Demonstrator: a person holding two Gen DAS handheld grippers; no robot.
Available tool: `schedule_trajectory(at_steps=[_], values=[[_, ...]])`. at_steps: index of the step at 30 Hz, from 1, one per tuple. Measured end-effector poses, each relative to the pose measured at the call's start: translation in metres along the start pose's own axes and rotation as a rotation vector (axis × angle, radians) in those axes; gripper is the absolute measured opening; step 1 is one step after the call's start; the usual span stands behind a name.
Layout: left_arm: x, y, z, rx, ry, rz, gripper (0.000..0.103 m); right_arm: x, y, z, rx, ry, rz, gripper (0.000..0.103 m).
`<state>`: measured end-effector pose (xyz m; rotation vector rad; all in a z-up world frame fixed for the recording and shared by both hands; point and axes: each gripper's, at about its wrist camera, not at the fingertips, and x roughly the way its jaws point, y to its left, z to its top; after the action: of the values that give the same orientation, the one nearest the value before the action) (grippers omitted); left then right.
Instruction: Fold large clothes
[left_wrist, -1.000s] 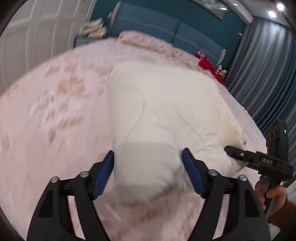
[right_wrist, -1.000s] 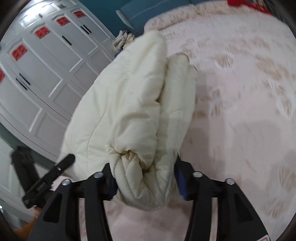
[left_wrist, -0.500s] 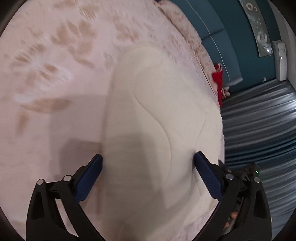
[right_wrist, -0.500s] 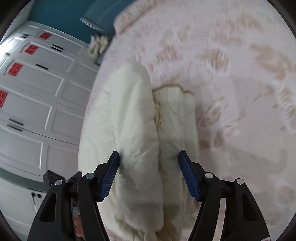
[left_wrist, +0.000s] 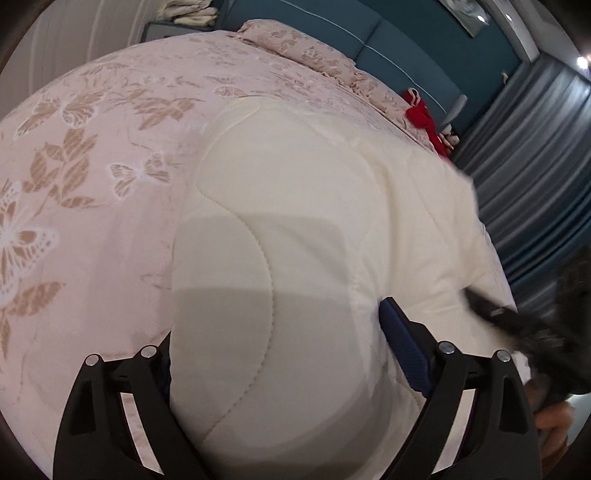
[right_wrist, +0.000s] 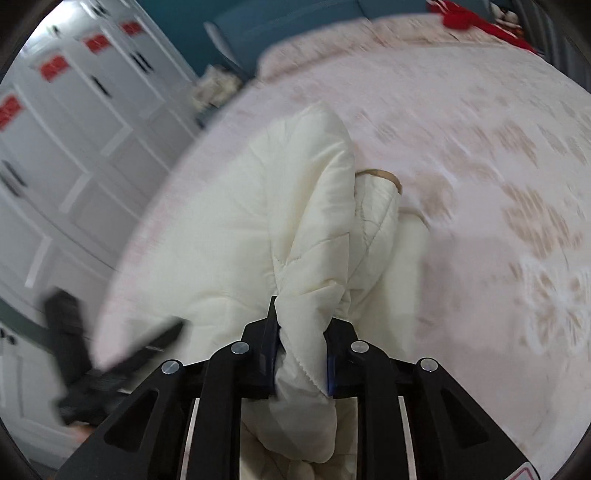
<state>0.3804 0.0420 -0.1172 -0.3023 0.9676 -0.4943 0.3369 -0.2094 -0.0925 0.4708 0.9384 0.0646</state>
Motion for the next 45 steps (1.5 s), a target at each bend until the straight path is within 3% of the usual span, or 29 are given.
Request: schedule_trajectory(at_steps=[6,8,12,14,17,20,24,32,45], values=[[-0.026,-0.017,-0.004,0.108,0.050,0.100,0.088,-0.017,-0.020,-0.024,0.103,-0.024,0.031,0.026],[-0.038,-0.025,-0.005,0.131,0.050,0.178,0.088,-0.029,-0.020,-0.024,0.111,-0.033,-0.005,0.034],[-0.060,-0.049,-0.009,0.202,0.036,0.334,0.087,-0.074,-0.001,-0.027,0.058,-0.086,-0.151,0.035],[-0.069,-0.059,-0.012,0.217,0.028,0.372,0.087,-0.095,0.015,-0.027,0.014,-0.122,-0.147,0.028],[-0.071,-0.073,-0.017,0.223,0.032,0.419,0.085,-0.099,0.040,-0.029,-0.068,-0.077,-0.105,0.008],[-0.066,-0.080,-0.022,0.225,0.052,0.438,0.080,-0.080,0.048,-0.034,-0.150,-0.037,-0.199,0.007],[-0.055,-0.080,-0.033,0.215,0.082,0.458,0.079,-0.061,0.034,-0.051,-0.133,0.026,-0.249,0.006],[-0.035,-0.083,-0.050,0.251,0.086,0.533,0.081,-0.032,0.014,-0.067,-0.091,0.088,-0.256,0.004],[-0.021,-0.076,-0.059,0.232,0.064,0.564,0.082,-0.010,0.014,-0.072,-0.104,0.088,-0.282,0.004]])
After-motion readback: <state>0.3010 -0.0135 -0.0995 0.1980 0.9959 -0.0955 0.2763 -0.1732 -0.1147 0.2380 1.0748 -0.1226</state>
